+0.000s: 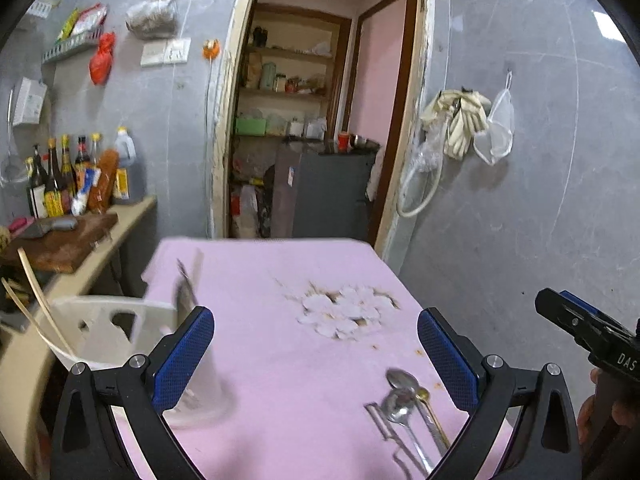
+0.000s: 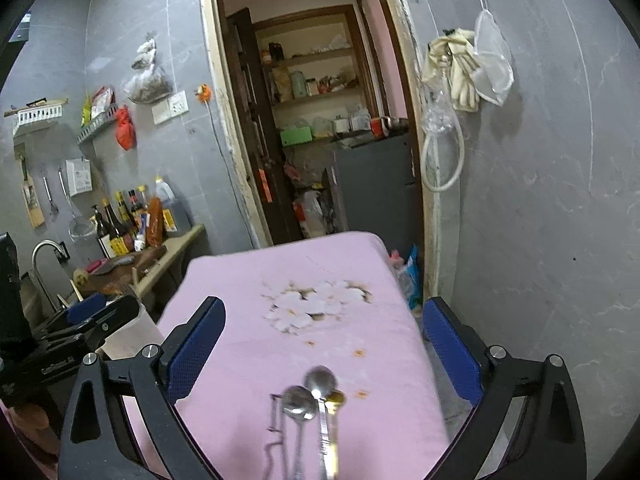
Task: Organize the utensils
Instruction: 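Move both grippers back over the cutlery on the table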
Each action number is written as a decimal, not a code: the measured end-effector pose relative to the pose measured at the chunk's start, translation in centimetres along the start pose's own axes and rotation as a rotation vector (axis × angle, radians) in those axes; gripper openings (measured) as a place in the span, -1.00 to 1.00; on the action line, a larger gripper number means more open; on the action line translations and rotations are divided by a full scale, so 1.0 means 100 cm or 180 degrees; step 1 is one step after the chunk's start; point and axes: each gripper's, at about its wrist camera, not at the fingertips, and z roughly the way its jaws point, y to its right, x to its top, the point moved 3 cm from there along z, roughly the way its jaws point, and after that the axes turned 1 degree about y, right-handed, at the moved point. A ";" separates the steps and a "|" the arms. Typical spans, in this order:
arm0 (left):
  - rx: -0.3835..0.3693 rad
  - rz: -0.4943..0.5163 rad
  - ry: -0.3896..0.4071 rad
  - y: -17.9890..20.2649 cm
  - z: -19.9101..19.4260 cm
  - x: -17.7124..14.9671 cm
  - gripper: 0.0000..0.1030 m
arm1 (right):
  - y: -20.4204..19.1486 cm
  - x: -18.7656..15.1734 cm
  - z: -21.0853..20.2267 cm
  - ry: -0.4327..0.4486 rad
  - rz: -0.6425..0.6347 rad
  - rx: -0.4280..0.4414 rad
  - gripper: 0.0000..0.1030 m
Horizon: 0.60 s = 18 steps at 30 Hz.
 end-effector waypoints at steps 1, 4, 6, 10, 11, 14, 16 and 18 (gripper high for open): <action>0.0006 -0.0020 -0.0028 0.004 0.003 -0.004 0.99 | 0.006 -0.002 0.003 -0.0027 -0.0005 0.0005 0.89; 0.0068 -0.0054 -0.0143 0.015 0.014 -0.019 0.99 | 0.025 -0.011 0.015 -0.0129 -0.0009 0.0058 0.89; 0.0146 -0.0074 -0.0209 0.022 0.020 -0.030 0.99 | 0.038 -0.018 0.025 -0.0209 -0.0007 0.0121 0.89; 0.0285 -0.0155 -0.0404 0.032 0.034 -0.054 0.99 | 0.059 -0.035 0.047 -0.0356 0.0015 0.0313 0.89; 0.0304 -0.0174 -0.0450 0.034 0.037 -0.060 0.99 | 0.062 -0.039 0.052 -0.0383 0.0022 0.0350 0.89; 0.0353 -0.0206 -0.0615 0.040 0.047 -0.077 0.98 | 0.071 -0.054 0.070 -0.0507 0.0041 0.0475 0.88; 0.0336 -0.0214 -0.0755 0.044 0.054 -0.087 0.98 | 0.073 -0.064 0.083 -0.0603 0.0069 0.0564 0.76; 0.0320 -0.0201 -0.0856 0.048 0.062 -0.093 0.95 | 0.073 -0.073 0.095 -0.0715 0.0081 0.0639 0.51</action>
